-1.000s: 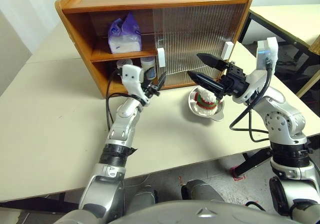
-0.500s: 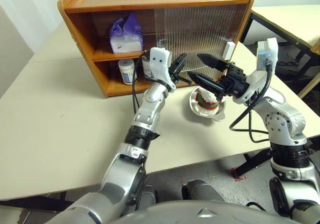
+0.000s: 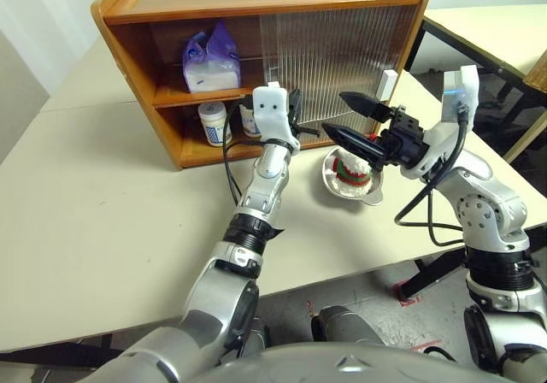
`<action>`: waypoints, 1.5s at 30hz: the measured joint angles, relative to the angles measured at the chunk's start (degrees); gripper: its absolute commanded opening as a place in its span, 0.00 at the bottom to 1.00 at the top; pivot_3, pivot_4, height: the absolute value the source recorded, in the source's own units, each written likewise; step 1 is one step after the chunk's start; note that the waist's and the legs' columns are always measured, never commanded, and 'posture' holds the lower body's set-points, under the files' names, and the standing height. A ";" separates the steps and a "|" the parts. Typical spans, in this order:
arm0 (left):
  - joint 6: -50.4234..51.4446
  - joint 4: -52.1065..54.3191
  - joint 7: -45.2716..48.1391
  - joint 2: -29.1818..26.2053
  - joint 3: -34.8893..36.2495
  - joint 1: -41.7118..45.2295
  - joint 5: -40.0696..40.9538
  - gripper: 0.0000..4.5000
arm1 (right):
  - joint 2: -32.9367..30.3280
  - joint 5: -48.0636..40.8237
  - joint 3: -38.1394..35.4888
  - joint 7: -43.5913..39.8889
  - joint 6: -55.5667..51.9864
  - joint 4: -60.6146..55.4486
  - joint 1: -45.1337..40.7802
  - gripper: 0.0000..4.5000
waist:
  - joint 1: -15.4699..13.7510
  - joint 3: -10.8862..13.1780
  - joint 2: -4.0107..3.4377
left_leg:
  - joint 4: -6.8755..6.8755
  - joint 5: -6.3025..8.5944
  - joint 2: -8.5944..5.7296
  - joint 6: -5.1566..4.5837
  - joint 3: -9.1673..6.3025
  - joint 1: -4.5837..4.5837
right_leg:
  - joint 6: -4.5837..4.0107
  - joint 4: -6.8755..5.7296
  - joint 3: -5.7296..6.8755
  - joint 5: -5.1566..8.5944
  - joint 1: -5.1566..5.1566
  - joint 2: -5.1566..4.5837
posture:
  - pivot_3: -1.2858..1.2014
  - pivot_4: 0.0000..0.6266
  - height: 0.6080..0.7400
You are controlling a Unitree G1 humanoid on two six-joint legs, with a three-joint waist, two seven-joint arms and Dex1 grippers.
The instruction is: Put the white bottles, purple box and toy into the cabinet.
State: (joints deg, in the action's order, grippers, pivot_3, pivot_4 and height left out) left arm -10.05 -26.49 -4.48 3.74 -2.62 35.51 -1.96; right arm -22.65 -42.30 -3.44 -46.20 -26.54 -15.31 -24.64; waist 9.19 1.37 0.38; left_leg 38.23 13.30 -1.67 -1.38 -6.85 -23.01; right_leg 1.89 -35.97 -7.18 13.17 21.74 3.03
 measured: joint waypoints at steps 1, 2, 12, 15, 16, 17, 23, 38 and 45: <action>0.51 1.41 -0.42 -0.43 0.16 -0.77 -0.15 0.01 | 0.00 -0.02 0.00 0.00 -0.09 0.00 0.00 1.00 | 0.09 0.00 0.00 | 0.00 0.00 0.00 0.00 -0.01 0.00 | 0.00 0.00 0.00 0.00 0.00 0.00 | 0.44 0.07 1.00; 1.01 2.47 -0.70 -0.66 0.33 -1.32 -0.22 0.01 | -0.02 -0.04 0.00 -0.01 -0.15 0.00 0.00 1.00 | 0.10 0.01 0.00 | 0.00 0.00 0.00 0.00 -0.02 0.00 | 0.00 -0.01 0.01 0.00 0.00 -0.01 | 0.44 0.07 1.00; 6.36 12.29 -4.83 -3.39 3.27 -6.52 -0.96 0.01 | 0.02 -0.10 0.06 -0.80 -0.38 0.98 -0.49 1.00 | -0.04 0.17 -0.02 | -0.19 0.03 0.08 0.06 -0.13 0.00 | -0.15 0.00 -0.12 0.08 0.08 -0.02 | 0.45 0.08 1.00; 7.62 14.21 -5.74 -3.73 4.02 -7.38 -1.07 0.01 | 0.05 -0.09 0.08 -1.24 -0.37 1.61 -0.76 1.00 | -0.19 0.22 -0.03 | -0.20 0.03 0.07 0.06 -0.23 0.00 | -0.22 -0.01 -0.15 0.10 0.09 -0.02 | 0.45 0.08 1.00; 8.21 14.95 -6.14 -3.77 4.18 -7.66 -1.08 0.01 | 0.08 -0.08 0.10 -1.38 -0.37 1.87 -1.03 1.00 | -0.20 0.24 -0.04 | -0.21 0.03 0.08 0.07 -0.24 0.00 | -0.23 -0.02 -0.16 0.10 0.09 -0.02 | 0.45 0.08 1.00; 8.75 15.56 -6.69 -3.83 4.43 -7.89 -1.12 0.01 | 0.09 -0.07 0.09 -1.44 -0.37 2.13 -1.22 1.00 | -0.20 0.26 -0.04 | -0.22 0.03 0.08 0.07 -0.26 0.01 | -0.24 -0.02 -0.16 0.10 0.09 -0.02 | 0.45 0.08 1.00; 11.65 19.18 -9.47 -4.41 6.54 -9.30 -1.26 0.01 | 0.20 0.07 0.11 -2.23 -0.36 2.57 -1.31 1.00 | -0.43 0.40 -0.04 | -0.22 0.05 0.09 0.13 -0.39 0.06 | -0.34 -0.05 -0.20 0.05 0.08 -0.01 | 0.46 0.07 1.00; 13.45 21.85 -14.99 -7.12 11.41 -10.69 -2.07 0.01 | 0.84 0.30 0.13 -3.06 -0.29 3.13 -1.47 1.00 | -1.62 0.65 -0.09 | -0.27 0.08 0.33 0.22 -0.46 0.14 | -0.58 -0.12 -0.18 0.00 0.15 0.08 | 0.46 0.06 1.00; 13.48 22.64 -16.69 -7.98 13.49 -11.29 -2.67 0.01 | 1.30 0.40 0.28 -3.21 -0.27 3.44 -1.73 1.00 | -2.66 0.66 -0.08 | -0.28 0.08 0.32 0.23 -0.46 0.13 | -0.70 -0.12 -0.15 0.02 0.18 0.10 | 0.46 0.06 1.00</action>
State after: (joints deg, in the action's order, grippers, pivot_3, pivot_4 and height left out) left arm 3.43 -3.85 -21.17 -4.24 10.86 24.22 -4.63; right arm -21.35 -41.90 -3.15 -49.41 -26.81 -11.87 -26.37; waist 6.54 2.03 0.31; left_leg 37.94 13.37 -1.36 -1.15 -7.30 -22.89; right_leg 1.19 -36.09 -7.33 13.19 21.93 3.13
